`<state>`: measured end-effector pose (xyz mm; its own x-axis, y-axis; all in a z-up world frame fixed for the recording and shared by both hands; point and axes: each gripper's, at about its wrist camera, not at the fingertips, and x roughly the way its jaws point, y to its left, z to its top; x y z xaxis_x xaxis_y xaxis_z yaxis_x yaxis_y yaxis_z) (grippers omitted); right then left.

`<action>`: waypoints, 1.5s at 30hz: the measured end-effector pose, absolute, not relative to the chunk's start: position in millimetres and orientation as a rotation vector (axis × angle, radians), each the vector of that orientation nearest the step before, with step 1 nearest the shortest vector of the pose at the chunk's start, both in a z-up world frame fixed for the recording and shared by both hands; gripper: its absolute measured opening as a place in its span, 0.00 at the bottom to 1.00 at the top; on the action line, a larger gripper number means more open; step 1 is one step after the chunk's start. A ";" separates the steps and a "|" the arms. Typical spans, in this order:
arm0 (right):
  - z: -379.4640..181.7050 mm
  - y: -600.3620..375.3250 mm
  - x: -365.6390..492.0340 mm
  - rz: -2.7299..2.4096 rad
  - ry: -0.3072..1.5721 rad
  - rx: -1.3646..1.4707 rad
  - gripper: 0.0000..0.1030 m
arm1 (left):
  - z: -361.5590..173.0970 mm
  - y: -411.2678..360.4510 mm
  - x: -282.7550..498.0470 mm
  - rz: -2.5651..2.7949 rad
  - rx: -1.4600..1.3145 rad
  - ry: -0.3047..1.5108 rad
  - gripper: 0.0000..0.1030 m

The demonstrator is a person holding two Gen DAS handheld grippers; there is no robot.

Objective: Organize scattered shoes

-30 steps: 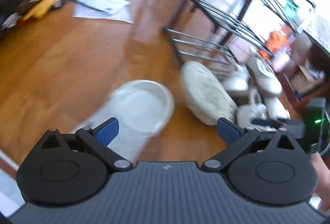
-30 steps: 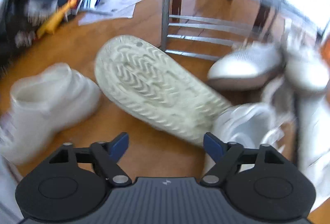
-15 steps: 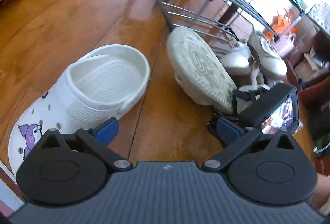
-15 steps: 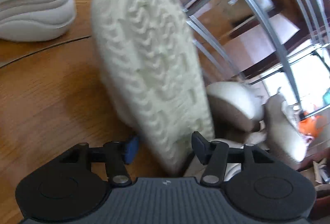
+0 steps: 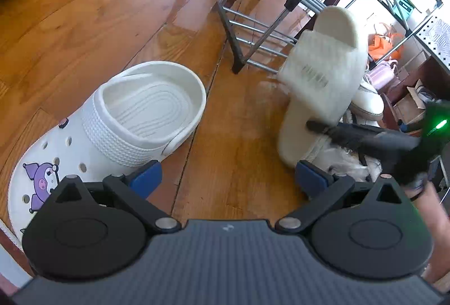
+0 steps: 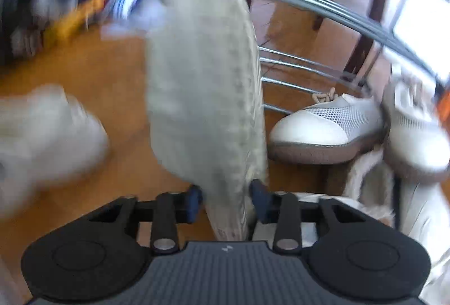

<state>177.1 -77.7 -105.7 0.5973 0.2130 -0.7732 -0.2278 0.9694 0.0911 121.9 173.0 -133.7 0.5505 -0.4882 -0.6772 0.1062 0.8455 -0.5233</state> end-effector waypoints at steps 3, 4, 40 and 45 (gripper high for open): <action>-92.9 -105.9 190.5 0.293 1.024 0.293 0.27 | -130.7 174.9 120.1 -0.379 -0.457 0.923 1.00; -101.3 -119.2 193.9 0.302 1.119 0.446 0.28 | -129.6 175.3 118.9 -0.388 -0.455 0.921 1.00; -58.8 -145.3 145.4 0.111 0.932 0.221 0.76 | -169.8 55.9 181.9 -0.331 -0.189 0.823 0.17; -55.7 -135.0 142.0 0.192 0.943 0.228 0.77 | -113.9 82.9 145.7 -0.340 -0.148 0.798 0.16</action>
<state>142.0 -135.0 -55.7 0.5736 0.2612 -0.7764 -0.0636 0.9591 0.2757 145.7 82.9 -113.9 0.6475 -0.3528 -0.6755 0.2424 0.9357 -0.2563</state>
